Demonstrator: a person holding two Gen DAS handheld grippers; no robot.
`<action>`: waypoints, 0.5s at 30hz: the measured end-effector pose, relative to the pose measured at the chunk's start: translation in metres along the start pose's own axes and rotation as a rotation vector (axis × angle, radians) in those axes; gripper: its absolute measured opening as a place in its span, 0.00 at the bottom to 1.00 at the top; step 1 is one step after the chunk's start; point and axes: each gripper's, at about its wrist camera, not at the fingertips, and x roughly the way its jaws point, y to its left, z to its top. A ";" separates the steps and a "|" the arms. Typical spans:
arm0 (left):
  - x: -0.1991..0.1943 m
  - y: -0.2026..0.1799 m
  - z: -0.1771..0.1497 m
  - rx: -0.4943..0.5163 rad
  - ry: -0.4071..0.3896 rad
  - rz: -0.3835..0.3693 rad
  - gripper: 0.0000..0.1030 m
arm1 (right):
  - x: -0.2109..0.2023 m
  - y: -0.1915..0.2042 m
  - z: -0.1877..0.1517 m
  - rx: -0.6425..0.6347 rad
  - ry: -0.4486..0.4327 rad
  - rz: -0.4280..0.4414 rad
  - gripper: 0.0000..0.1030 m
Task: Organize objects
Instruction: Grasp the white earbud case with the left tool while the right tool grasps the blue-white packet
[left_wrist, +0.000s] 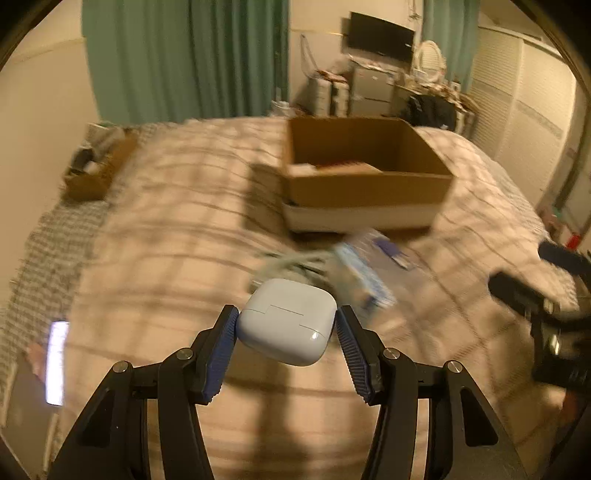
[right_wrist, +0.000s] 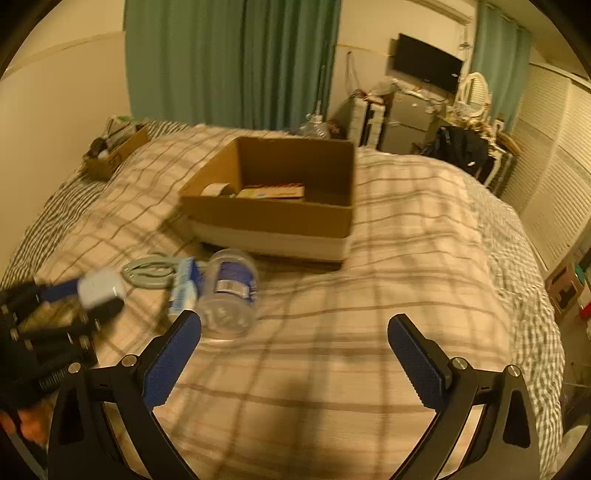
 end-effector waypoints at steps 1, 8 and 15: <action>0.000 0.006 0.001 -0.008 -0.004 0.007 0.54 | 0.004 0.006 0.000 -0.010 0.009 0.010 0.98; 0.007 0.033 0.006 -0.062 -0.016 0.029 0.54 | 0.034 0.057 0.004 -0.088 0.087 0.092 0.92; 0.007 0.046 0.004 -0.076 -0.032 0.032 0.54 | 0.075 0.094 0.003 -0.141 0.202 0.104 0.64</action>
